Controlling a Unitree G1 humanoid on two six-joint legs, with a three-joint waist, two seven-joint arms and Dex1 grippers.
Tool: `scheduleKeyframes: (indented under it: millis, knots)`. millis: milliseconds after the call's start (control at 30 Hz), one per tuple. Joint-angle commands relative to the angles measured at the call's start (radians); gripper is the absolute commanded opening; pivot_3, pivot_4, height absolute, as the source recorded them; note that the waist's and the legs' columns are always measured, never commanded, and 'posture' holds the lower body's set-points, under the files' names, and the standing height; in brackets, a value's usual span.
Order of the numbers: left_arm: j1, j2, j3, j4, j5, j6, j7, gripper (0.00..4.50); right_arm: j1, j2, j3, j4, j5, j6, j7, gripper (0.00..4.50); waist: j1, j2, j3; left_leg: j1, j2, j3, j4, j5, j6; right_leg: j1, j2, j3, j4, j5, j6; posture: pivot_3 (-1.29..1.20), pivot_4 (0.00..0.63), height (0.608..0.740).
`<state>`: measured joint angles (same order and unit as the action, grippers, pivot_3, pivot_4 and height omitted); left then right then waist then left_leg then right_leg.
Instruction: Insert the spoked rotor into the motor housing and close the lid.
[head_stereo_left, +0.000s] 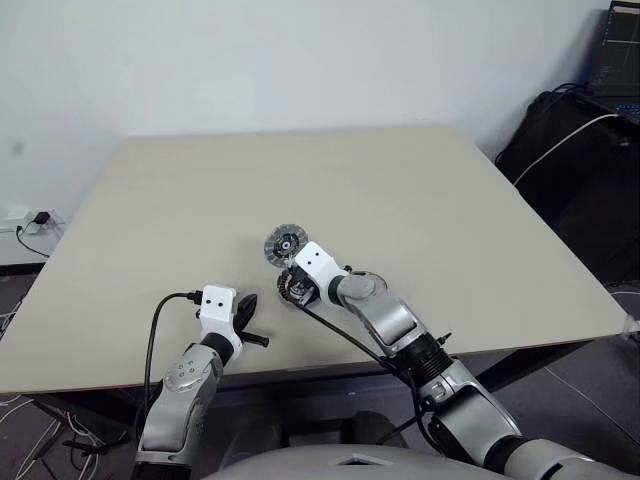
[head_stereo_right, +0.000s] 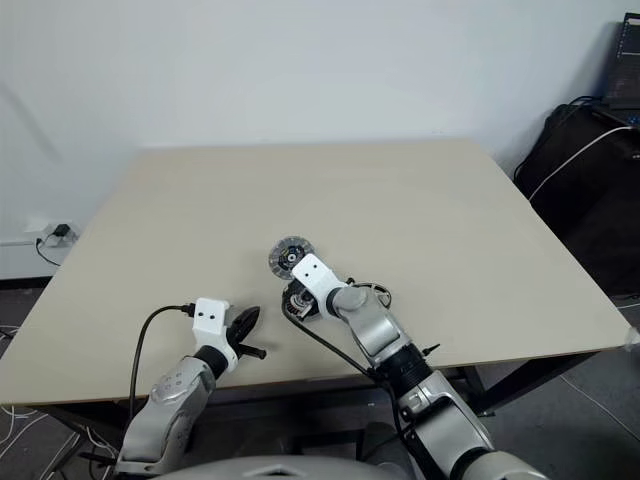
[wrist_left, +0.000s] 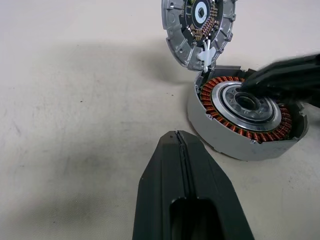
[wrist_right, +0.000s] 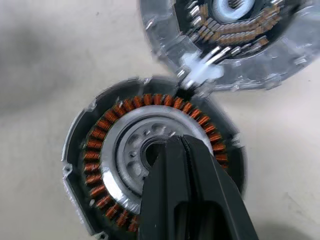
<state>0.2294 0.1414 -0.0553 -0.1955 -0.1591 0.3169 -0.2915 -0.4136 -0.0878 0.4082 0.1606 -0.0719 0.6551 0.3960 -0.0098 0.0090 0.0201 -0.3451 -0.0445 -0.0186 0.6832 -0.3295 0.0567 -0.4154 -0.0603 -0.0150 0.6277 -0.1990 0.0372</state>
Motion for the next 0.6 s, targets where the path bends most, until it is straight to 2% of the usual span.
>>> scheduleKeyframes:
  millis: [33, 133, 400, 500, 533, 600]
  knots:
    - [-0.01, 0.0, -0.005, -0.02, -0.001, -0.016, -0.002, 0.0, 0.013, -0.006, -0.102, -0.145, 0.048, -0.026, -0.01, 0.03, 0.0, 0.0, 0.0, 0.0, 0.0, 0.0, 0.0, 0.0, 0.0, 0.0, 0.0, 0.0, 0.0, 0.0, 0.0, 0.0, 0.0, 0.74]
    - [-0.009, 0.002, -0.007, -0.018, 0.001, -0.014, -0.002, 0.0, 0.083, -0.058, -0.225, -0.276, 0.094, 0.015, -0.017, 0.58, 0.004, 0.0, 0.0, -0.001, -0.001, -0.001, 0.0, 0.0, 0.0, 0.0, 0.0, -0.001, -0.001, 0.0, 0.001, 0.0, 0.0, 0.74]
    - [-0.02, 0.008, -0.014, -0.007, 0.0, -0.009, -0.01, 0.0, 0.264, -0.152, -0.424, -0.456, 0.165, 0.154, -0.048, 3.23, 0.014, 0.001, 0.0, -0.001, 0.0, -0.001, 0.0, 0.001, 0.004, 0.002, 0.0, -0.001, -0.001, 0.0, 0.0, 0.0, 0.0, 0.74]
    - [-0.027, 0.014, -0.015, -0.002, -0.002, -0.006, -0.016, 0.0, 0.324, -0.112, -0.519, -0.507, 0.217, 0.264, -0.095, 4.25, 0.017, 0.001, 0.001, -0.002, 0.0, -0.001, 0.0, 0.001, 0.004, 0.002, 0.0, -0.001, 0.0, -0.003, -0.004, 0.0, 0.0, 0.74]
    - [-0.028, 0.015, -0.015, 0.0, -0.003, -0.006, -0.018, 0.0, 0.33, -0.093, -0.546, -0.518, 0.237, 0.298, -0.107, 4.45, 0.016, 0.001, 0.001, -0.002, 0.001, 0.0, 0.0, 0.001, 0.005, 0.002, 0.0, -0.001, 0.0, -0.003, -0.004, 0.0, 0.0, 0.74]
    - [-0.032, 0.016, -0.015, 0.003, -0.003, -0.004, -0.021, 0.0, 0.332, -0.042, -0.609, -0.535, 0.285, 0.359, -0.13, 4.45, 0.015, 0.002, 0.001, -0.002, 0.001, 0.0, 0.0, 0.001, 0.004, 0.002, 0.0, 0.0, 0.0, -0.003, -0.004, 0.0, 0.0, 0.74]
